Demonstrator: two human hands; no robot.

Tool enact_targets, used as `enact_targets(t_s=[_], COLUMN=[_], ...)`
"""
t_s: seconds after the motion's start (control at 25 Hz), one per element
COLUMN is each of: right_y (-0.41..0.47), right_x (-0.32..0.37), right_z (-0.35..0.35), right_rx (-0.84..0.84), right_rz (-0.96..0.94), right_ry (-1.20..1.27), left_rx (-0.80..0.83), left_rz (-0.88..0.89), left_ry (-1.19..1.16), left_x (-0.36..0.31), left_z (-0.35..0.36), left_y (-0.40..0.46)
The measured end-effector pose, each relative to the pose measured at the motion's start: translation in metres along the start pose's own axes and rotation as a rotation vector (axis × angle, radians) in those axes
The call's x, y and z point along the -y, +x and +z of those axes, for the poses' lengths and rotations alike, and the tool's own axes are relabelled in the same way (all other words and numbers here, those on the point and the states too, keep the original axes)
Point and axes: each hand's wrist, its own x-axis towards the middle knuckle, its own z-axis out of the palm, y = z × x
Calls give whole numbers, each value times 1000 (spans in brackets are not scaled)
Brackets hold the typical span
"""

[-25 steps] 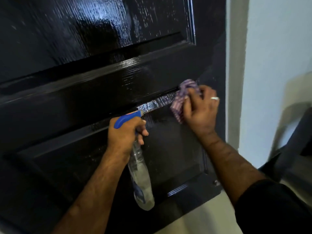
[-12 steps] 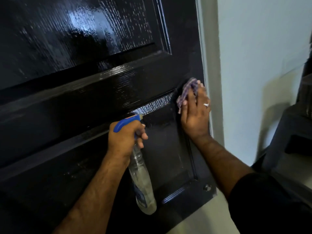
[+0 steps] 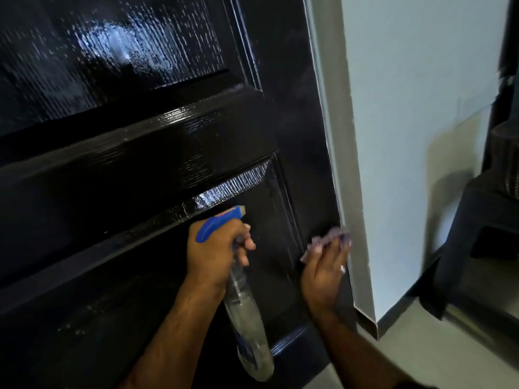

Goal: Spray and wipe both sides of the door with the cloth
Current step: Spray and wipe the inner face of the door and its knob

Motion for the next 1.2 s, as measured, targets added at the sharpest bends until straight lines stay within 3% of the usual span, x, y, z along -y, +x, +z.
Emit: enact_targets(t_s=[0.08,0.16,0.28,0.36,0.44,0.56,0.72,0.8,0.88,1.08,1.2], right_y=[-25,7,103,161,189,164,36,3,28,162,156], right_x=[-1,45,173,248,277,213,45,16,48,224,188], right_z=[11,24,36,40,36,22,6,4,10,28,22], right_rx=[20,-54,-158,-192,-185,-86,21,88,78,-82,-47], right_rz=[3,-266,-656,-720,-714,-707,-340,-310,-417,-810,-856], right_ry=[-62,-60,-23,20,12,17,-96,-155,-132,-65,-94], left_rx=[8,1,5,32,40,40,68,69,40,39,54], left_rz=[-18,-16,42,101,131,114,55,35,57,103,86], left_ry=[-5,10,-7,-5,-32,-79,-37,-13,3,-18,-55], left_x=[5,1,-23,-52,-79,-96,-57,-40,-33,-40,-9], left_z=[3,5,10,19,27,34,31,27,25,21,23], left_y=[-3,2,15,26,41,57,46,37,36,41,35])
